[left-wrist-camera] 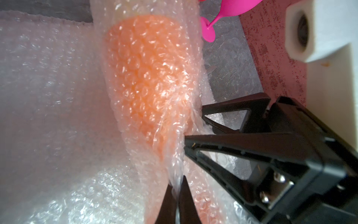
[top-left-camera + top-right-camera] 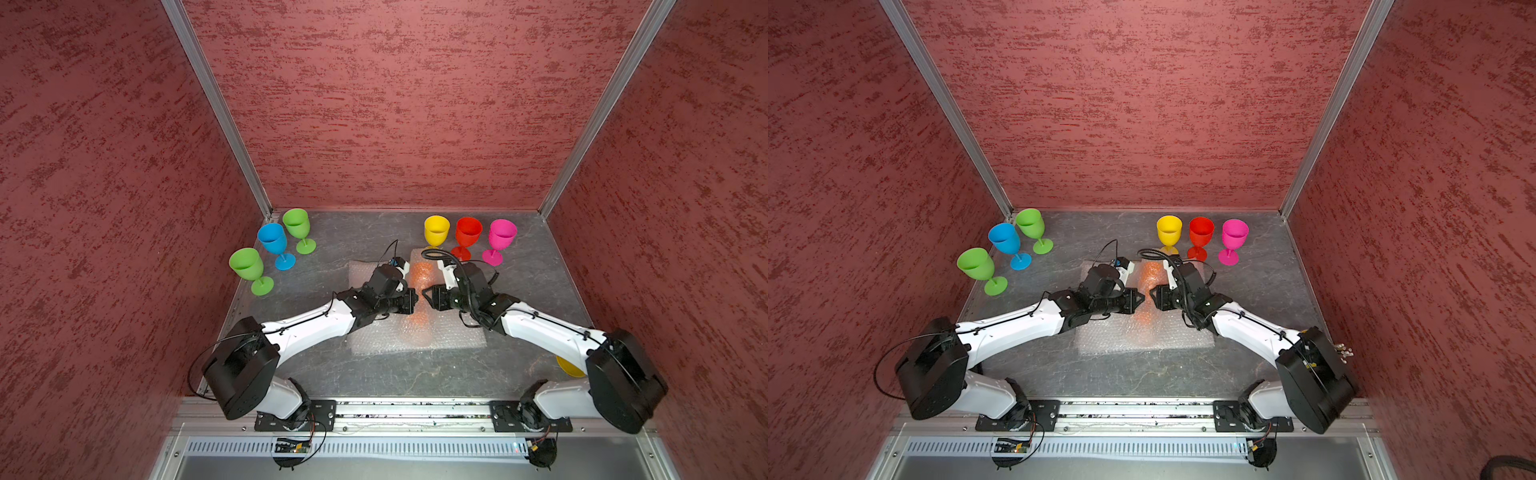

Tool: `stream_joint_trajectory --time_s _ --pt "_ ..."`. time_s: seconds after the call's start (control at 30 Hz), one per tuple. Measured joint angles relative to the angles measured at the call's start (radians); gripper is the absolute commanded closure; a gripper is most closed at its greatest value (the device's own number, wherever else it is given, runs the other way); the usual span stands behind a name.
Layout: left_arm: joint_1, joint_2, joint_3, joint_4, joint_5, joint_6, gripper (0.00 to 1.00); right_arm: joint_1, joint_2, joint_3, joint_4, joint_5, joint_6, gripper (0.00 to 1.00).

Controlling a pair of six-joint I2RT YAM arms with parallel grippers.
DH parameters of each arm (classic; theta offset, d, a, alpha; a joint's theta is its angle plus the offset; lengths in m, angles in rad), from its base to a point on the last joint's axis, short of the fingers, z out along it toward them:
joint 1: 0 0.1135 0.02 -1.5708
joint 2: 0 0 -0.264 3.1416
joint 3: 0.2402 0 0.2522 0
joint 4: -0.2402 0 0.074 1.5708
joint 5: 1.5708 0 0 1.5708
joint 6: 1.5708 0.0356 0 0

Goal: Unpack wine glasses from bubble wrap
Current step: Unwrap the bubble wrap.

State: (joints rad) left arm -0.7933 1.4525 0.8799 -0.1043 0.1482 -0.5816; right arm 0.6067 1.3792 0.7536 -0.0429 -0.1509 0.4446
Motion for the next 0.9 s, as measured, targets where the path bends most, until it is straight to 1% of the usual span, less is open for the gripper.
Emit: stream_joint_trajectory --time_s 0.03,0.07,0.13,0.17,0.37,0.5,0.63,0.9 --pt "-0.002 0.0 -0.001 -0.003 -0.008 0.004 1.0 0.002 0.005 0.006 -0.003 0.003 -0.005 0.72" --pt "-0.005 0.0 -0.002 -0.003 -0.02 0.007 1.0 0.002 0.007 0.01 -0.003 0.007 -0.011 0.85" --pt "-0.011 -0.002 -0.004 -0.006 -0.04 0.013 1.0 0.005 0.007 0.011 -0.003 0.024 -0.023 0.98" --pt "-0.014 -0.005 -0.005 -0.007 -0.051 0.014 1.0 0.006 0.006 0.011 -0.004 0.031 -0.027 1.0" --pt "-0.021 -0.039 -0.031 0.0 -0.098 0.014 1.0 0.013 0.001 0.011 0.003 0.053 -0.047 1.0" --pt "-0.02 -0.08 -0.067 0.014 -0.124 0.01 1.0 0.007 -0.012 -0.013 0.05 0.061 -0.048 1.0" --pt "-0.005 -0.111 -0.11 0.053 -0.122 -0.009 1.0 -0.013 -0.037 -0.06 0.117 0.036 -0.038 1.0" --pt "0.018 -0.117 -0.152 0.119 -0.093 -0.043 1.0 -0.049 -0.048 -0.115 0.217 -0.024 -0.022 1.0"
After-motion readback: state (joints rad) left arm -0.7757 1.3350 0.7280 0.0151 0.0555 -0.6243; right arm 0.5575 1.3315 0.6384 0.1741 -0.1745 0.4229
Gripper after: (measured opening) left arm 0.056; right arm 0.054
